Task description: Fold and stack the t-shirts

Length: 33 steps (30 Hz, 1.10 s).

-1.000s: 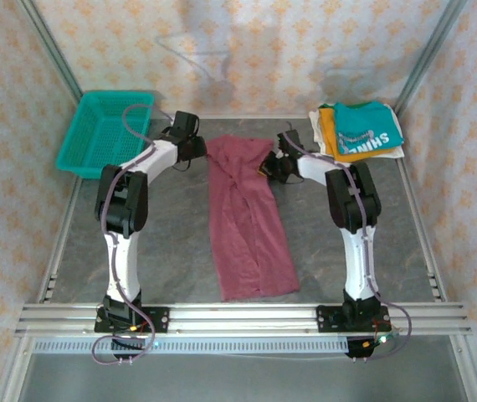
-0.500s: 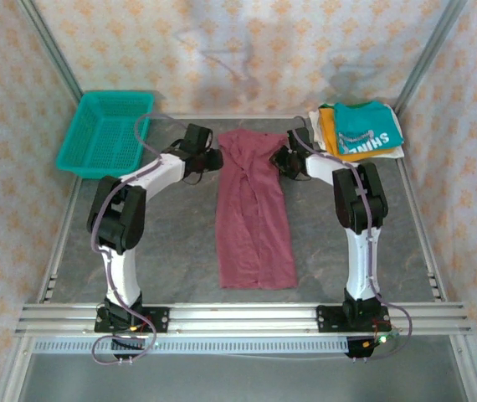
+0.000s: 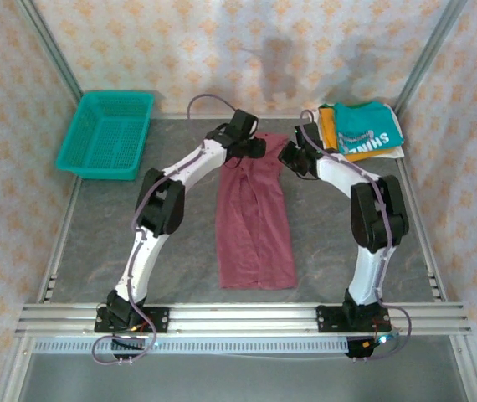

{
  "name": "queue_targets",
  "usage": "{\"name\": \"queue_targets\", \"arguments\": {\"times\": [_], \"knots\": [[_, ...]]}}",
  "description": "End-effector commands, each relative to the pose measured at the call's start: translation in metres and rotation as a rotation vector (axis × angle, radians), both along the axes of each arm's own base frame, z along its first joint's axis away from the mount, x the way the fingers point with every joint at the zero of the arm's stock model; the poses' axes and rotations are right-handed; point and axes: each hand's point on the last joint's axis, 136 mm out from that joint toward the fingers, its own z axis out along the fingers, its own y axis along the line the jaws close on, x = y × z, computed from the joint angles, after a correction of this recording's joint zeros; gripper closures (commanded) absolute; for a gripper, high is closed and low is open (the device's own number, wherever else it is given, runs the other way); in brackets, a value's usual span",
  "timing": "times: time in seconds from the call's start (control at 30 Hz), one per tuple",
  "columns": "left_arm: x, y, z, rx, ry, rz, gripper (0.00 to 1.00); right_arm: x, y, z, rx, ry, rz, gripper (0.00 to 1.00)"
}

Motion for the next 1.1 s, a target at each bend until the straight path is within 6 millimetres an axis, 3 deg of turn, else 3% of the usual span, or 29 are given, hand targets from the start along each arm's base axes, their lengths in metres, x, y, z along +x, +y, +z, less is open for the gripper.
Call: {"name": "queue_targets", "arguments": {"times": [0.0,0.07,0.2,0.23,0.3,0.4,0.63,0.8,0.9,0.93,1.07], "knots": [[-0.006,0.023,-0.027,0.143,0.075,0.044,0.56,-0.009,0.040,0.004,0.040,-0.034,0.139,0.81],[-0.003,0.027,-0.027,0.151,0.064,0.067,0.59,-0.008,0.053,-0.016,0.087,0.020,0.178,0.86],[0.002,0.035,-0.026,0.165,0.053,0.104,0.65,0.001,0.045,-0.055,0.031,0.088,0.139,0.87],[0.003,0.038,-0.026,0.166,0.055,0.112,0.70,0.003,0.040,-0.069,0.010,0.125,0.125,0.87],[0.003,0.043,-0.026,0.165,0.059,0.133,0.91,0.003,0.032,-0.090,0.005,0.180,0.090,0.87],[-0.002,0.057,-0.023,0.164,0.069,0.182,0.99,-0.001,0.016,-0.112,-0.012,0.221,0.022,0.87],[-0.030,0.093,0.000,0.098,0.009,0.302,1.00,-0.008,0.009,-0.124,-0.006,0.248,-0.008,0.87],[-0.039,0.117,-0.011,0.125,0.039,0.336,1.00,-0.005,0.010,-0.127,0.007,0.252,-0.012,0.87],[-0.044,0.122,-0.011,0.130,0.042,0.340,1.00,-0.006,0.011,-0.128,0.012,0.258,-0.012,0.87],[-0.044,0.121,-0.007,0.122,0.034,0.333,0.93,-0.006,0.011,-0.128,0.015,0.260,-0.009,0.87],[-0.039,0.118,0.012,0.092,-0.010,0.331,0.91,-0.004,0.015,-0.117,0.028,0.252,0.008,0.85]]}}
